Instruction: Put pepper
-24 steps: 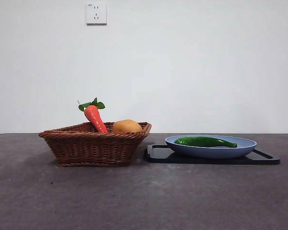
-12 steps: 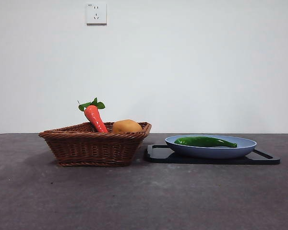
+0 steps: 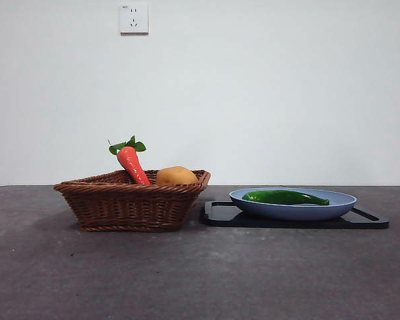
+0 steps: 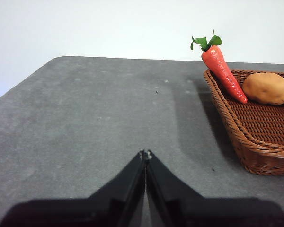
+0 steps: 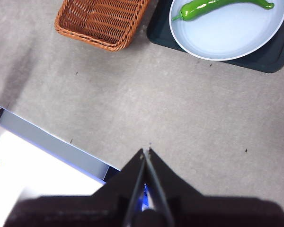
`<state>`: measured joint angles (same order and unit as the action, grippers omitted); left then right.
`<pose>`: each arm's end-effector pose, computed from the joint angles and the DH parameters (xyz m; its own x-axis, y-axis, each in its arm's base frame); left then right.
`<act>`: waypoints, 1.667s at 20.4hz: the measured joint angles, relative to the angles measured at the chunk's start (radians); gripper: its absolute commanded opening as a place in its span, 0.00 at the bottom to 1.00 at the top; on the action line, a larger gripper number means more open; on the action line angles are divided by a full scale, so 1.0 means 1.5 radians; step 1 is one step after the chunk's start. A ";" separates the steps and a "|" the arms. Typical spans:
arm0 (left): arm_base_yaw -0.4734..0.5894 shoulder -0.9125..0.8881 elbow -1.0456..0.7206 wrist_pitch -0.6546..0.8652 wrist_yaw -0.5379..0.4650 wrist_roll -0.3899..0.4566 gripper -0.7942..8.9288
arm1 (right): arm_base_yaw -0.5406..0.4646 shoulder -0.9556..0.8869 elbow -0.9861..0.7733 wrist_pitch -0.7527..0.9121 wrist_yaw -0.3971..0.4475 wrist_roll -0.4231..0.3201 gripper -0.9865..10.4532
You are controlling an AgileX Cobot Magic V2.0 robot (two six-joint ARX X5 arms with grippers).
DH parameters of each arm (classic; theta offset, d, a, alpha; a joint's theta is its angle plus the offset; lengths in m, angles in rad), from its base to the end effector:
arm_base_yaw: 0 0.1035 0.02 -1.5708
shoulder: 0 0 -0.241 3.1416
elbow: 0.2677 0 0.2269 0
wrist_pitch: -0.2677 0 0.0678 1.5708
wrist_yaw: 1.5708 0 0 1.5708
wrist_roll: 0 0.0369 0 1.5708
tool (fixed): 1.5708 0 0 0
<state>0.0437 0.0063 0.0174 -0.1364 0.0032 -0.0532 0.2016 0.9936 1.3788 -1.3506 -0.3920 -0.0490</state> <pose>0.1009 0.0043 0.1544 0.9913 0.0401 -0.1250 -0.0471 0.9975 -0.0532 0.1213 0.0392 0.3595 0.4388 0.4796 -0.7599 -0.4370 0.8528 0.2859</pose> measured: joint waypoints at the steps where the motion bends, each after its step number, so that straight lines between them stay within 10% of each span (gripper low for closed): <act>1: 0.000 0.000 0.000 0.000 0.000 0.000 0.09 | 0.000 0.000 0.000 0.000 0.000 0.000 0.10; 12: 0.000 0.000 0.000 0.000 0.000 0.000 0.09 | 0.000 0.000 0.000 0.003 0.000 -0.010 0.10; 17: 0.000 0.000 0.000 0.000 0.000 0.000 0.09 | -0.037 -0.064 -0.025 0.197 0.001 -0.028 0.10; 25: 0.000 0.000 0.000 0.000 0.000 0.000 0.09 | -0.065 -0.323 -0.397 0.600 0.039 -0.027 0.10; 34: 0.000 0.000 0.000 0.000 0.000 0.000 0.09 | -0.065 -0.496 -0.675 0.780 0.091 -0.007 0.10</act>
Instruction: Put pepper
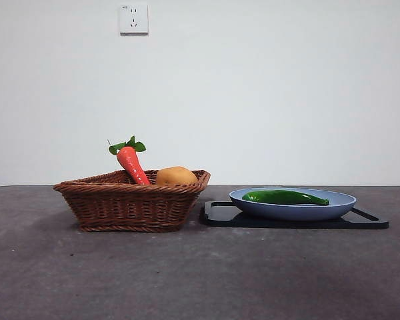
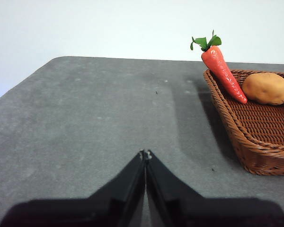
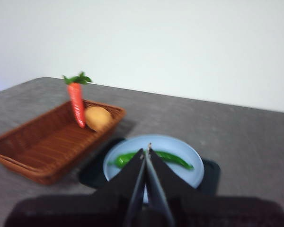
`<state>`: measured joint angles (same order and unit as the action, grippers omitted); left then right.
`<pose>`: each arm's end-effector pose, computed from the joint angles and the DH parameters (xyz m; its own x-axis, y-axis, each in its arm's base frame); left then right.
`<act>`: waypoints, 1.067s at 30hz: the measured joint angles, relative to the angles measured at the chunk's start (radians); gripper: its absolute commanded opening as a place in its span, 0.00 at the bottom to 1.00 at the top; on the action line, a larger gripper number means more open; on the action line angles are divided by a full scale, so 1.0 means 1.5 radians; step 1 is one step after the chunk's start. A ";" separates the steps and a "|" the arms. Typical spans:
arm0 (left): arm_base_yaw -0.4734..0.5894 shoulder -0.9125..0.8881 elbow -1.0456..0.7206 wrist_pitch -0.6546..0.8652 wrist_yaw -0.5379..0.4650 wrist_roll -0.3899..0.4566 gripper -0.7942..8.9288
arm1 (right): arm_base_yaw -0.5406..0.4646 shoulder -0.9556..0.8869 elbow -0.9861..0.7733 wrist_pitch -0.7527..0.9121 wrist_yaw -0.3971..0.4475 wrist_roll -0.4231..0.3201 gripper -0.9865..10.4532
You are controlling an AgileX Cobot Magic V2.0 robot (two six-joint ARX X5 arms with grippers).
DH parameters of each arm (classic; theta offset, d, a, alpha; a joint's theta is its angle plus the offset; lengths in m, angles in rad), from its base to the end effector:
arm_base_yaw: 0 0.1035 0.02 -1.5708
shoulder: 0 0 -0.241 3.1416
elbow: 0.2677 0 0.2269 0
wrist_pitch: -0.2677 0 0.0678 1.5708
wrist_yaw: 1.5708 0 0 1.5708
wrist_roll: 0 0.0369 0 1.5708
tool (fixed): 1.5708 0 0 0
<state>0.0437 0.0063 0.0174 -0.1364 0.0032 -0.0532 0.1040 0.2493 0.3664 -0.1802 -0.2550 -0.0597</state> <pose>0.1009 0.0043 0.1544 0.9913 0.0401 -0.1250 -0.0471 0.9975 -0.0532 0.0986 0.0196 0.2416 0.9343 0.3511 -0.0610 -0.3540 0.9342 -0.0437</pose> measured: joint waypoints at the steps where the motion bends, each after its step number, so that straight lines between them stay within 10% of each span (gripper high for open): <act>1: 0.000 0.000 0.000 0.000 0.000 0.000 0.09 | 0.000 -0.015 -0.025 0.008 0.011 0.006 0.10; 32: 0.000 0.000 0.000 0.000 0.000 0.000 0.09 | 0.000 -0.164 -0.233 0.016 0.019 0.073 0.10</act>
